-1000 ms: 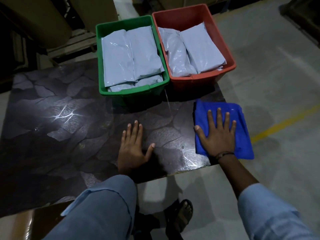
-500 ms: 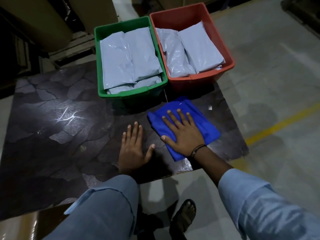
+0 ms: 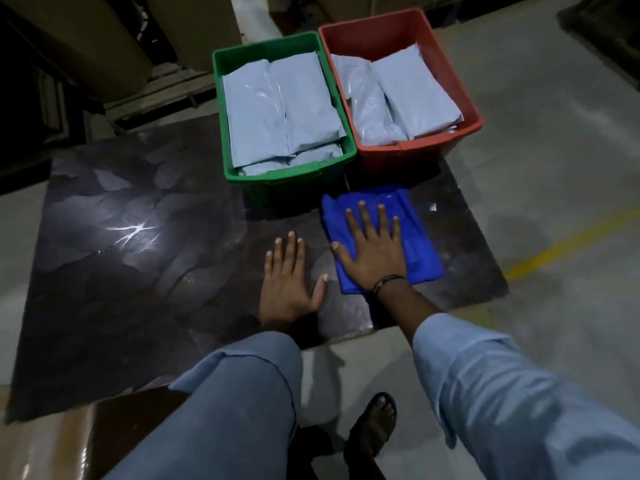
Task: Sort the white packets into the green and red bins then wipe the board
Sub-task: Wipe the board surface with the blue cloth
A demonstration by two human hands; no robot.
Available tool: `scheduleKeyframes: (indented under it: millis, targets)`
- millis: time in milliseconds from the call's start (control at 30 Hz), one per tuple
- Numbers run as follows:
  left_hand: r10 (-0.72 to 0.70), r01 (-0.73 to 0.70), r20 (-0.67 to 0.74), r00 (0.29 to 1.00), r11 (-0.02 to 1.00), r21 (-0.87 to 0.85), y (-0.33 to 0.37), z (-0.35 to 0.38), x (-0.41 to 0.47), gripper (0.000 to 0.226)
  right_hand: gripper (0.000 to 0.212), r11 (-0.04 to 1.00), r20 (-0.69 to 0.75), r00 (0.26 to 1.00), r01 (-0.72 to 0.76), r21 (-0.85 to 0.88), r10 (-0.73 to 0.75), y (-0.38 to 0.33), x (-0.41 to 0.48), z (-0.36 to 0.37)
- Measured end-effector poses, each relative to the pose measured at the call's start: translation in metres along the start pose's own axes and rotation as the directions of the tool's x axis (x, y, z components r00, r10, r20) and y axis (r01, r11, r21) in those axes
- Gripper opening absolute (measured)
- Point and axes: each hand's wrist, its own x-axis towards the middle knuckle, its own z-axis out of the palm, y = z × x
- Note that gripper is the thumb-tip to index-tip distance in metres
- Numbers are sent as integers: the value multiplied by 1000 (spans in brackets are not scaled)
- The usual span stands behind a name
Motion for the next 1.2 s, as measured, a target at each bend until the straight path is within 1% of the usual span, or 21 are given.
scheduleKeyframes:
  millis: [100, 167, 200, 233, 300, 333, 433, 500, 567, 633, 700, 733, 767, 800, 833, 900, 967, 1000, 1033, 1067, 1200]
  targets:
    - [15, -14, 57, 998, 1000, -18, 5, -11, -3, 85, 78, 998, 12, 998, 64, -5, -64, -21, -23, 4]
    - [20, -19, 58, 998, 1000, -17, -4, -20, -8, 83, 77, 995, -13, 995, 100, -22, -100, -16, -36, 5]
    - [-12, 12, 43, 999, 1000, -13, -18, -25, -14, 82, 76, 994, -23, 994, 105, -33, -106, -10, -42, 5]
    - [-67, 67, 20, 998, 998, -4, -38, -30, -22, 81, 77, 995, -26, 996, 90, -39, -91, -6, -45, 4]
    - [-175, 175, -10, 985, 984, 37, -87, -43, -37, 84, 78, 999, -28, 1000, 4, -42, -5, -7, -44, 2]
    - [-181, 180, 6, 983, 982, 58, -111, -48, -42, 86, 79, 998, -29, 998, -50, -33, 49, -13, -39, 2]
    - [-68, 64, 56, 996, 995, 77, -145, -53, -50, 87, 82, 985, -29, 985, -172, 7, 172, -41, -19, 3]
    - [-48, 46, 32, 998, 997, 60, -146, -52, -49, 86, 82, 984, -27, 984, -178, 15, 178, -62, -8, 6]
    - [-49, 47, 28, 998, 998, 47, -146, -51, -48, 86, 82, 995, -27, 994, -102, 11, 103, -88, 0, 10]
    - [-42, 41, 36, 998, 999, 31, -148, -51, -49, 87, 80, 998, -11, 998, 68, -12, -68, -119, -1, 15]
    - [-38, 38, 22, 999, 999, 16, -150, -51, -49, 87, 78, 959, -7, 960, 280, -50, -281, -133, -8, 20]
    - [-37, 37, 16, 999, 999, 6, -151, -51, -49, 87, 77, 933, -9, 934, 357, -54, -358, -130, -11, 19]
    - [-36, 36, 13, 999, 999, -2, -150, -51, -49, 87, 76, 920, -21, 921, 388, -59, -389, -122, -13, 18]
    - [-34, 34, 12, 999, 999, -5, -149, -51, -49, 87, 76, 930, -35, 930, 362, -68, -365, -113, -13, 17]
    - [-34, 34, 9, 999, 999, -3, -150, -50, -49, 87, 76, 957, -49, 957, 283, -68, -286, -104, -11, 17]
    - [-36, 36, 7, 999, 999, -1, -151, -50, -49, 86, 79, 998, -70, 996, 51, -45, -54, -96, -1, 15]
    - [-39, 39, 4, 999, 999, 4, -151, -50, -50, 86, 81, 993, -65, 991, -120, -13, 119, -105, 9, 15]
    - [-40, 40, 3, 999, 999, 7, -150, -50, -50, 85, 82, 988, -54, 986, -156, -3, 156, -114, 12, 16]
    - [-42, 42, 1, 999, 999, 4, -150, -50, -50, 85, 83, 988, -42, 987, -157, 0, 157, -125, 12, 17]
    - [-43, 43, -3, 999, 999, -1, -150, -50, -51, 84, 84, 992, -35, 992, -123, -6, 122, -136, 11, 19]
    - [-33, 33, -8, 999, 999, -6, -152, -50, -50, 77, 82, 990, -21, 991, 135, -40, -136, -172, -12, 25]
